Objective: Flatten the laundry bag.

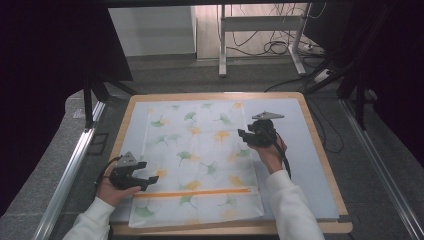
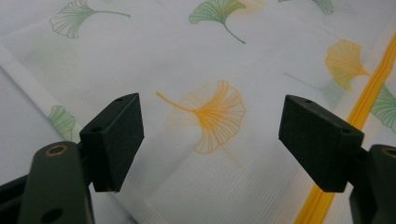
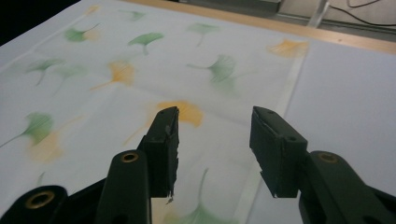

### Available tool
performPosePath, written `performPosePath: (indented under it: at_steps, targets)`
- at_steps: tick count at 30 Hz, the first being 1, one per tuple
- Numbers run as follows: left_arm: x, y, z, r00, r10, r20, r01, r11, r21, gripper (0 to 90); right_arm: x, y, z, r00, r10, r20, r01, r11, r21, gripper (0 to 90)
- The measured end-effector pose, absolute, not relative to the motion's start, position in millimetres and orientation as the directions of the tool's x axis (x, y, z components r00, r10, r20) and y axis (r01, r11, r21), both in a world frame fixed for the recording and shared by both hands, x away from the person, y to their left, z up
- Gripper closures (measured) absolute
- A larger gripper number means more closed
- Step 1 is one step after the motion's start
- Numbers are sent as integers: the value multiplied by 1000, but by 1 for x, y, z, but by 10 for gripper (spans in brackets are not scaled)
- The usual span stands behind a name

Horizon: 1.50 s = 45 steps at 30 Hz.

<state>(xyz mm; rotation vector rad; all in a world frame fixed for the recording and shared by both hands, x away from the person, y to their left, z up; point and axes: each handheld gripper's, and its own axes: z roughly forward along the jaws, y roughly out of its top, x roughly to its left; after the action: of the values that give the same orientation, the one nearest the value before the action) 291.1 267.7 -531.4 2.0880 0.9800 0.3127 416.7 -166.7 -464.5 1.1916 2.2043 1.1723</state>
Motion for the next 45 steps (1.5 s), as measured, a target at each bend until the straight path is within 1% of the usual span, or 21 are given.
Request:
performPosePath:
  at_steps: [2,4,5,6,9,10,11,14,15,16,17,18,19,20,21,22,29,34,36,45]
  targets:
    - [290,266,-530,669,738,-89,534,-394,748,220,405,-169,-463,-590,805,70,509,303,805,531]
    - [289,265,-528,672,735,-94,528,-385,757,218,390,-171,-462,-609,788,88,511,306,803,543]
    - [288,265,-527,674,732,-96,524,-382,761,217,377,-173,-463,-637,767,79,498,331,802,554]
    - [287,263,-526,673,734,-89,518,-383,765,217,377,-173,-463,-637,767,79,498,331,802,554]
    - [287,261,-525,677,732,-80,515,-393,761,217,355,-180,-468,-670,739,72,484,361,797,588]
    - [287,261,-525,676,733,-79,516,-393,761,217,342,-186,-473,-683,727,73,490,382,783,610]
    - [287,260,-525,677,732,-76,514,-396,761,217,342,-186,-473,-683,727,73,490,382,783,610]
    - [286,258,-523,676,734,-57,503,-403,764,217,323,-196,-479,-694,714,95,503,387,773,673]
    - [284,256,-521,679,731,-62,501,-401,767,216,313,-201,-482,-700,707,104,507,389,769,726]
    - [283,254,-520,682,729,-62,498,-401,769,217,307,-204,-484,-706,699,113,512,395,763,753]
    - [283,254,-520,682,729,-62,498,-401,769,217,307,-204,-484,-706,699,113,512,395,763,753]
    - [282,251,-518,690,720,-72,497,-399,771,217,298,-209,-486,-710,695,112,514,403,757,807]
    - [282,251,-518,690,720,-72,497,-399,771,221,298,-209,-486,-710,695,112,514,403,757,807]
    - [280,246,-517,701,710,-76,495,-407,767,223,290,-213,-488,-707,698,115,518,400,756,846]
    - [280,246,-517,701,710,-76,495,-407,767,225,290,-213,-488,-707,698,115,518,400,756,846]
    - [279,241,-516,713,697,-82,495,-417,763,230,284,-214,-492,-705,700,118,527,405,748,865]
    - [277,233,-513,739,670,-72,478,-446,757,253,268,-213,-495,-713,691,119,521,409,749,875]
    - [276,231,-512,745,664,-70,474,-453,755,253,263,-212,-499,-717,688,114,524,424,739,877]
    - [277,230,-512,748,658,-85,477,-445,758,254,263,-210,-500,-718,687,113,527,430,733,879]
    - [277,218,-509,762,643,-79,465,-458,758,255,263,-210,-500,-714,691,114,531,427,732,878]
